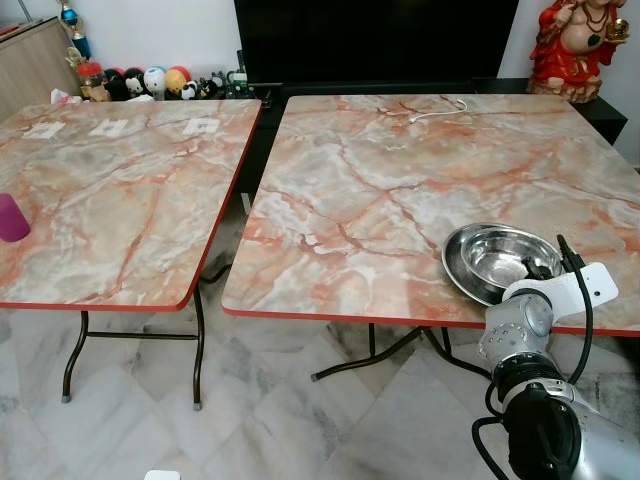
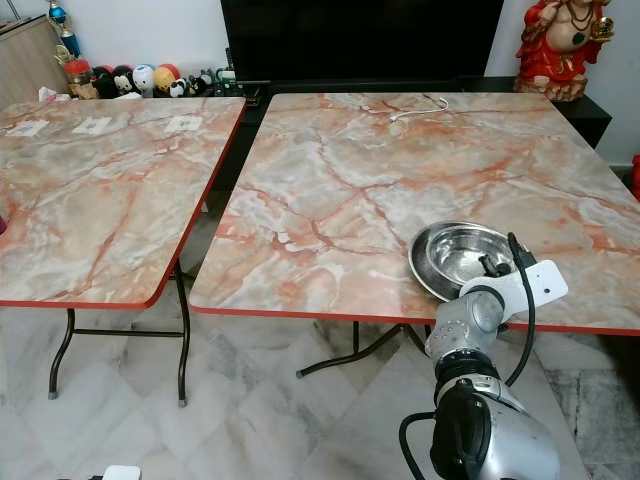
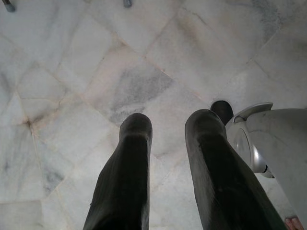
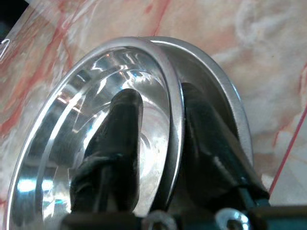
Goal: Setting the table
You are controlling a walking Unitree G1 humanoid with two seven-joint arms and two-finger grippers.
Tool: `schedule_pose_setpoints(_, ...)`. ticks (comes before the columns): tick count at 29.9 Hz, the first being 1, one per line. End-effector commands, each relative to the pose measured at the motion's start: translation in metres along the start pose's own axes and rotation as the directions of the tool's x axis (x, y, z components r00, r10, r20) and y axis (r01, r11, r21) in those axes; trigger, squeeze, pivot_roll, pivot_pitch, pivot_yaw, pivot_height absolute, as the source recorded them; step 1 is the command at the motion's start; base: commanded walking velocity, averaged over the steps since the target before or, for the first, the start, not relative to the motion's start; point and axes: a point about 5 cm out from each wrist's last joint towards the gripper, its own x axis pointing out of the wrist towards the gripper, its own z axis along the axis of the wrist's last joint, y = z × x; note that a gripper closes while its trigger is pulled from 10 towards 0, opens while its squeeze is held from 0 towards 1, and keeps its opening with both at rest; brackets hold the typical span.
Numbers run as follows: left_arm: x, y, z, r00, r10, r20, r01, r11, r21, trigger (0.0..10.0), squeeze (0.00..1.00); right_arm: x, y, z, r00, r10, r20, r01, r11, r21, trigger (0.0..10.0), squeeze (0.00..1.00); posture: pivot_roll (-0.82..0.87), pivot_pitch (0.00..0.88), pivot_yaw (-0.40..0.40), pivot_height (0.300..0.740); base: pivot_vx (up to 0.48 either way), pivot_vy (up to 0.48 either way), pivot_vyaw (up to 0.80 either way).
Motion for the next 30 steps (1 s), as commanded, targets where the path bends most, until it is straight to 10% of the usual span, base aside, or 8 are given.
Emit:
schedule_pose_setpoints(1, -0.001, 0.002, -0.002, 1.0, 0.002, -0.003, -0.002, 1.0, 0.004, 10.0, 0.0, -0.001, 0.01, 0.001, 1.0, 0.029, -0.008, -0.029, 1.0, 0.004, 10.0, 0.8, 0.02, 0.0, 0.04, 0.74, 0.0, 0.0, 0.0)
schedule_pose_setpoints(2, -0.001, 0.002, -0.002, 1.0, 0.002, -0.003, -0.002, 1.0, 0.004, 10.0, 0.0, -0.001, 0.01, 0.001, 1.0, 0.029, -0.008, -0.029, 1.0, 0.004, 10.0, 0.8, 0.02, 0.0, 0.04, 0.74, 0.0, 0.0, 0.0)
schedule_pose_setpoints(3, 0.0, 0.001, 0.0, 1.0, 0.001, 0.0, -0.001, 1.0, 0.004, 10.0, 0.0, -0.001, 0.011, 0.001, 0.999, 0.032, -0.009, -0.032, 0.999, 0.006, 10.0, 0.0, 0.02, 0.0, 0.039, 0.74, 0.0, 0.0, 0.0)
schedule_pose_setpoints(30, 0.002, -0.007, 0.006, 0.999, -0.021, 0.025, 0.021, 1.0, -0.004, 10.0, 0.0, -0.005, -0.004, -0.008, 1.0, -0.009, 0.027, 0.012, 0.992, -0.124, 10.0, 0.0, 0.01, 0.0, 0.03, 0.74, 0.0, 0.0, 0.0)
